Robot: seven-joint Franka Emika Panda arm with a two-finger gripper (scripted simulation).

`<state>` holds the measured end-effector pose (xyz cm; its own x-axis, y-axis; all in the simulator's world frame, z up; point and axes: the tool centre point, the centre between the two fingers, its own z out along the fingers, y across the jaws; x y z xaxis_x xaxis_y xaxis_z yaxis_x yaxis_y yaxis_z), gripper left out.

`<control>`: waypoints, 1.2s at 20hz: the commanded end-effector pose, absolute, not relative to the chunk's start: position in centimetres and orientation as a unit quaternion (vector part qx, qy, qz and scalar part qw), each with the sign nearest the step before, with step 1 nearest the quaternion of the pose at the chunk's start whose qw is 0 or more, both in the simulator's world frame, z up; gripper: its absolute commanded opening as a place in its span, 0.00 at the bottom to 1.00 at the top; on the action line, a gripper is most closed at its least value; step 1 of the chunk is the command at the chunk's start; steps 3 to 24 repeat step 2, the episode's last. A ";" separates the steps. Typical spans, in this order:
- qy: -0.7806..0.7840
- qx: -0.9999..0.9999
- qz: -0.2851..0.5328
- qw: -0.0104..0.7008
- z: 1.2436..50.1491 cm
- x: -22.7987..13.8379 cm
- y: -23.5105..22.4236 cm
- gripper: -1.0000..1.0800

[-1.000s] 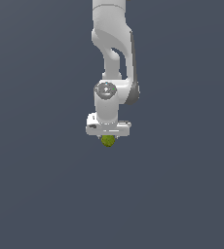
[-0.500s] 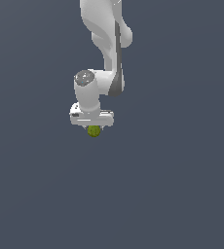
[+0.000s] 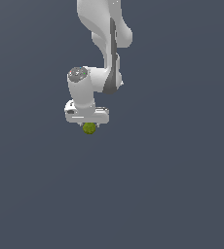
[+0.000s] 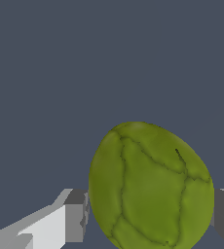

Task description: Pick up the object and move it to a goal position.

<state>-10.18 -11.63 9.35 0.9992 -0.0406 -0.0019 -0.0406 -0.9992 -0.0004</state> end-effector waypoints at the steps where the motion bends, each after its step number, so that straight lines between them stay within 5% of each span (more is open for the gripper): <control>1: 0.019 -1.000 0.000 0.000 9.4 -10.0 -11.4 0.00; 24: 0.019 -1.000 0.000 0.000 9.4 -10.0 -11.4 0.00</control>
